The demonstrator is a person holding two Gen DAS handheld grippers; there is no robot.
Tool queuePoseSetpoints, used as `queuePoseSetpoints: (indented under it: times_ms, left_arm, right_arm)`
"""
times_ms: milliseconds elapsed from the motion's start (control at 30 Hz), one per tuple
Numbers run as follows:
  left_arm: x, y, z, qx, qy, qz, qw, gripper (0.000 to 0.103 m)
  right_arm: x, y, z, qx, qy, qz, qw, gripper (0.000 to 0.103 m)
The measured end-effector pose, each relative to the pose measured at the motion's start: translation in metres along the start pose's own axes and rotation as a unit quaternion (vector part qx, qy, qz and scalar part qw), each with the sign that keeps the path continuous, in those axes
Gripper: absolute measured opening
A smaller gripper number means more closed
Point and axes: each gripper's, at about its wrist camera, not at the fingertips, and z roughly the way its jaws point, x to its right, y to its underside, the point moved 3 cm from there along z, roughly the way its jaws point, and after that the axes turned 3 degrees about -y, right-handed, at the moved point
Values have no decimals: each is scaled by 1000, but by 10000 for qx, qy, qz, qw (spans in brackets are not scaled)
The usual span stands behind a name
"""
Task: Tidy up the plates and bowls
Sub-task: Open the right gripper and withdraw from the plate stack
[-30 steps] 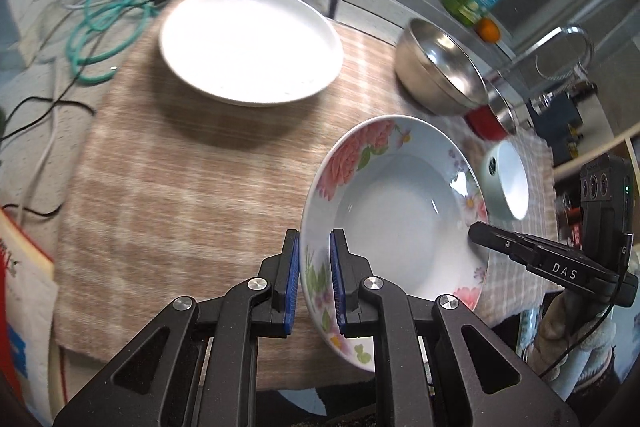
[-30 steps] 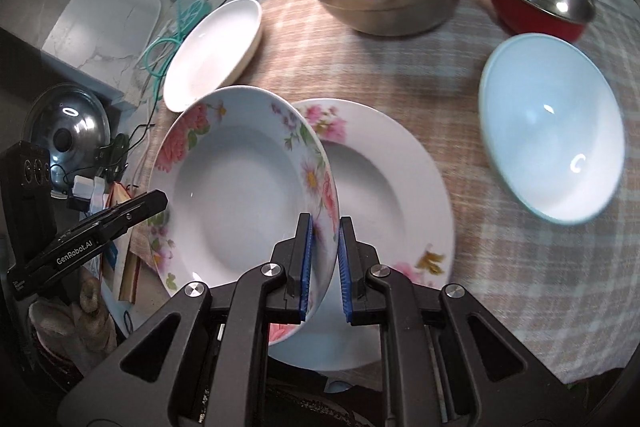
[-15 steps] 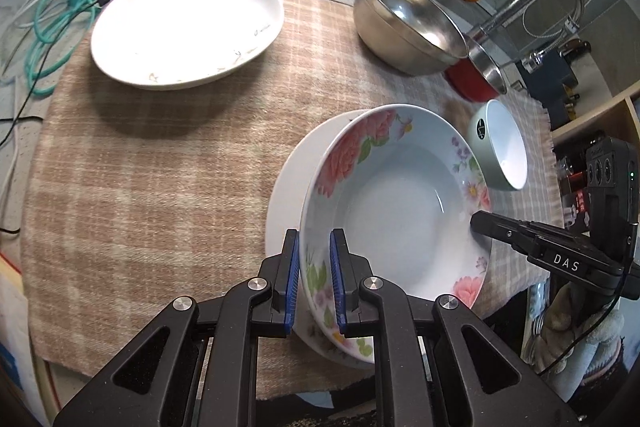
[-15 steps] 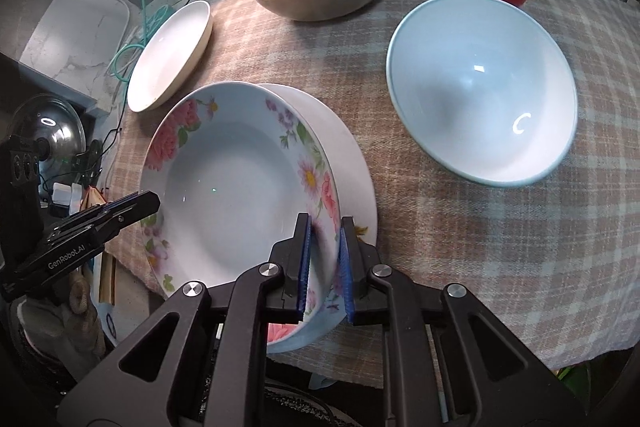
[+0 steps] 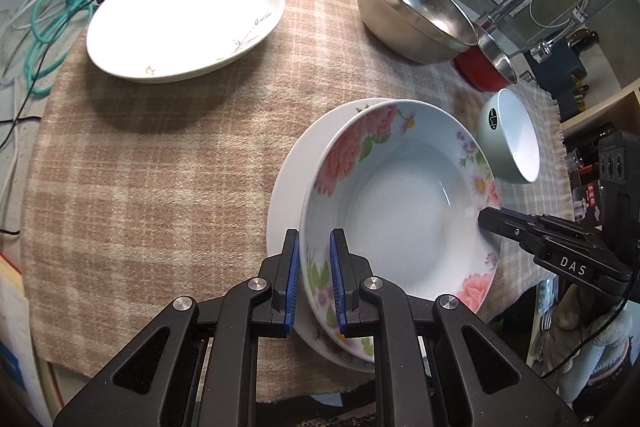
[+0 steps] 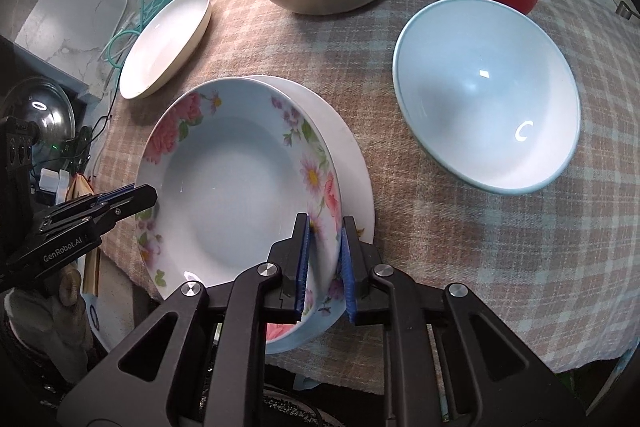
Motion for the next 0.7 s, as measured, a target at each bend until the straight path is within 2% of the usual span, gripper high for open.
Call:
queuePoseSetpoints:
  times_ms: [200, 467, 700]
  left_arm:
    - [0, -1, 0, 19, -38, 29, 10000, 13]
    - [1, -2, 0, -12, -20, 80, 10000, 13]
    - [0, -4, -5, 87, -38, 86, 9999, 13]
  right_arm:
    - [-4, -1, 1, -12, 131, -125, 9998, 19]
    - [-9, -2, 0, 41, 227, -269, 9994, 33]
    - [-9, -4, -8, 149, 258, -279, 9992, 34]
